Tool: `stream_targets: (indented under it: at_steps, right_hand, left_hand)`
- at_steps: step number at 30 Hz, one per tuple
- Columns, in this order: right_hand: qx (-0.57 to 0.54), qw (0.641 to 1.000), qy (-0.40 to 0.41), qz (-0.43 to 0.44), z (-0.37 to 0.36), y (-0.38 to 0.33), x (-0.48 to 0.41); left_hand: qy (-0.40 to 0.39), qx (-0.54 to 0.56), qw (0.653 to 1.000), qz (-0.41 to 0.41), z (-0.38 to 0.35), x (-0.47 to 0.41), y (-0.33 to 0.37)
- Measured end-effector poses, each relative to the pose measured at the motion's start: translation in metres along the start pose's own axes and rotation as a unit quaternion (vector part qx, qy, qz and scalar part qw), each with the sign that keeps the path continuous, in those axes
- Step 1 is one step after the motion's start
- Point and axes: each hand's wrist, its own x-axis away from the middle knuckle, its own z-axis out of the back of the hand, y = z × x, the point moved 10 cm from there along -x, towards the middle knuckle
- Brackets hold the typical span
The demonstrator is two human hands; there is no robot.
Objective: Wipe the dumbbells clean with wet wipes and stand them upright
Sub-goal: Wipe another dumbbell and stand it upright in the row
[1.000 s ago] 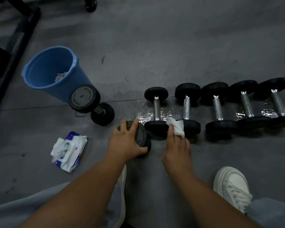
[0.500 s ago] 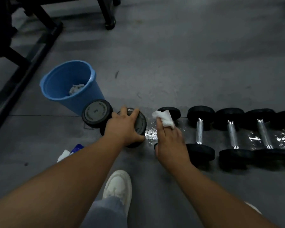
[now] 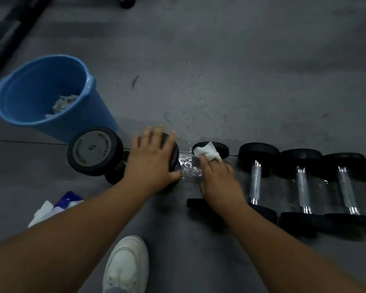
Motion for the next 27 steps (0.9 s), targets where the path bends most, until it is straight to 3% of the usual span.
stream_targets:
  at_steps: [2,3,4,6,8,10,14,17,21,24,27]
  right_hand:
    - [-0.035,0.999,-0.030,-0.028,-0.008,0.015,-0.006]
    - [-0.057,0.996,-0.054,-0.044,-0.014,0.022,-0.009]
    - [-0.074,0.993,-0.070,-0.060,-0.019,0.029,-0.011]
    - [-0.112,0.985,-0.081,-0.107,-0.028,0.042,-0.015]
    - [-0.155,0.971,-0.092,-0.160,-0.039,0.054,-0.019]
    - [-0.204,0.950,-0.102,-0.212,-0.051,0.066,-0.023]
    - [-0.297,0.890,-0.124,-0.322,-0.066,0.082,-0.024]
    - [-0.321,0.865,-0.172,-0.345,-0.085,0.082,-0.024]
    - [-0.381,0.830,-0.180,-0.365,-0.097,0.080,-0.024]
    - [-0.427,0.807,-0.150,-0.379,-0.093,0.077,-0.020]
    - [-0.473,0.787,-0.112,-0.381,-0.075,0.070,-0.015]
  left_hand:
    - [0.106,0.027,0.980,-0.167,0.012,0.021,0.061]
    - [0.090,0.058,0.973,-0.204,0.005,0.031,0.085]
    - [0.019,0.083,0.979,-0.184,-0.014,0.035,0.100]
    - [-0.146,0.139,0.979,-0.006,-0.065,0.041,0.098]
    - [-0.241,0.226,0.930,0.161,-0.108,0.053,0.090]
    - [-0.284,0.292,0.887,0.218,-0.136,0.057,0.095]
    - [-0.283,0.324,0.867,0.253,-0.150,0.059,0.094]
    - [-0.281,0.342,0.856,0.268,-0.156,0.060,0.091]
    - [-0.260,0.377,0.842,0.285,-0.156,0.062,0.087]
    - [-0.214,0.396,0.849,0.276,-0.145,0.063,0.083]
    - [-0.176,0.381,0.879,0.225,-0.128,0.063,0.070]
